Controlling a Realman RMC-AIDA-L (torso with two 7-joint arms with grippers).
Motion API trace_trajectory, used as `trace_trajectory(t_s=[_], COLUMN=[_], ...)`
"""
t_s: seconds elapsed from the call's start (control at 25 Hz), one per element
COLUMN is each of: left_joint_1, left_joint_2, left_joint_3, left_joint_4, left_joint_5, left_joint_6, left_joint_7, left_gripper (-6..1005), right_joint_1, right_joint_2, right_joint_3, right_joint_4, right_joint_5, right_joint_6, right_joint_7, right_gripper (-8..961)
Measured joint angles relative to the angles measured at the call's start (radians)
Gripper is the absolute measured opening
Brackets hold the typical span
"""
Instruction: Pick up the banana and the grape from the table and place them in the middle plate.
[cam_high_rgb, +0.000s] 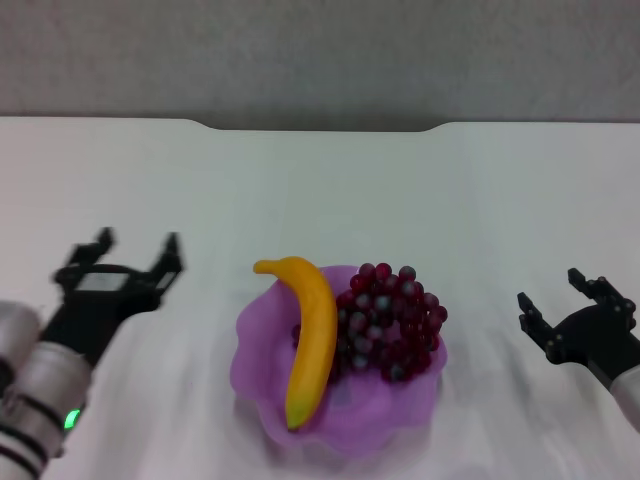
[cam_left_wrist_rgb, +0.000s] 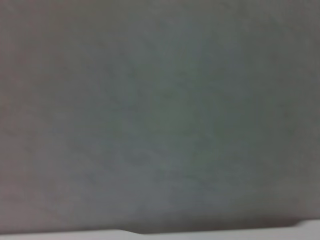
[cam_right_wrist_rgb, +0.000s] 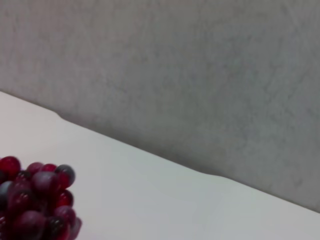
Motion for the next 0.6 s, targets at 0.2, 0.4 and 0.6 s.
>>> trace_trajectory(t_s=[0.2, 0.4, 0.6], left_joint_1=[-0.064, -0.168, -0.183], left_joint_2=[-0.007, -0.015, -0.019], left_joint_3=[0.002, 0.077, 0.1], left_joint_4=[0.287, 0.59, 0.667], left_joint_5=[0.007, 0.001, -0.001], left_joint_6=[0.295, 0.502, 0.476], left_joint_7=[-0.035, -0.16, -0.183], left_gripper=[809, 808, 807], right_joint_1=[-0.001, 0.001, -0.01], right_joint_2=[0.0, 0.001, 0.003], right_joint_3=[0.009, 0.009, 0.001], right_joint_4=[-0.008, -0.008, -0.013], right_joint_5=[0.001, 0.002, 0.003], right_joint_6=[-0.023, -0.026, -0.051], right_joint_7=[0.0, 0.004, 0.006], right_gripper=[711, 711, 711])
